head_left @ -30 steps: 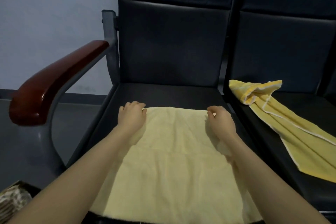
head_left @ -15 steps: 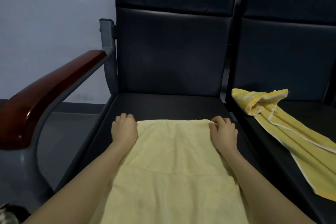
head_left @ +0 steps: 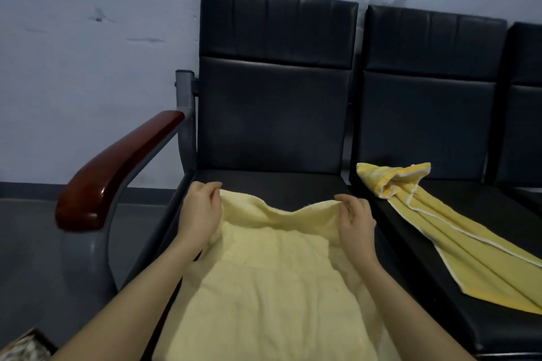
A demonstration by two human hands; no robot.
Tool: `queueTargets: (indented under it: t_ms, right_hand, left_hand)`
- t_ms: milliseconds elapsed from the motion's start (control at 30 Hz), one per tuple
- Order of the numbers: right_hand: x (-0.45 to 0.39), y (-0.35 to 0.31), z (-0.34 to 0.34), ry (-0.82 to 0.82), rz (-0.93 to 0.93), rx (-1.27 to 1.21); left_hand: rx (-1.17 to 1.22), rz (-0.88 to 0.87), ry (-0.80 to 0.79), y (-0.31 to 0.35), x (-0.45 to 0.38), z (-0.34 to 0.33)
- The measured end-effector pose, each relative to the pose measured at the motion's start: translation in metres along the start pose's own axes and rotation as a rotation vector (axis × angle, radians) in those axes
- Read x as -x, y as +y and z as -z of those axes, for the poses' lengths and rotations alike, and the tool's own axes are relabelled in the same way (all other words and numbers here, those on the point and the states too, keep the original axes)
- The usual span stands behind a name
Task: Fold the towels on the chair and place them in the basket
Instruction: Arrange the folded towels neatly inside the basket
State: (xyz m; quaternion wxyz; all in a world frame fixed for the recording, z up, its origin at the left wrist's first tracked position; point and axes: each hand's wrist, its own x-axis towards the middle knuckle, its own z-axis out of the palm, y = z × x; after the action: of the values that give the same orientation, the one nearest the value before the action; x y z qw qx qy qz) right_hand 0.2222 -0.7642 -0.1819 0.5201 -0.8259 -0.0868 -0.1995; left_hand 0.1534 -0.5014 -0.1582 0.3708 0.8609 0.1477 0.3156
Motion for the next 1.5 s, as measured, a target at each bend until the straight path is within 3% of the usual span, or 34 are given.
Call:
queueTargets:
  t_ms: [233, 500, 633, 767, 933, 1133, 1267, 1500]
  right_hand:
    - [0.024, -0.026, 0.034, 0.129, 0.132, -0.023]
    - [0.048, -0.021, 0.057, 0.159, 0.098, 0.066]
    - [0.053, -0.006, 0.054, -0.043, -0.050, 0.365]
    - [0.058, 0.000, 0.034, -0.189, -0.040, 0.600]
    - [0.051, -0.009, -0.003, -0.271, 0.094, 0.552]
    - [0.035, -0.024, -0.053, -0.387, 0.108, 0.525]
    - [0.022, -0.028, -0.076, -0.489, 0.121, 0.478]
    - [0.021, -0.045, -0.127, -0.642, 0.122, 0.428]
  left_hand:
    - [0.260, 0.104, 0.087, 0.015, 0.021, 0.023]
    - [0.121, 0.180, 0.086, 0.001, 0.048, 0.028]
    - [-0.107, 0.186, -0.063, -0.008, 0.055, 0.024]
    - [-0.111, 0.119, -0.167, -0.017, 0.061, 0.014]
    - [-0.108, 0.096, -0.171, -0.024, 0.057, 0.013]
    - [-0.126, 0.047, -0.081, -0.030, 0.047, 0.018]
    - [-0.009, 0.121, -0.092, -0.035, 0.039, 0.015]
    - [-0.110, 0.234, -0.089, -0.051, 0.040, 0.022]
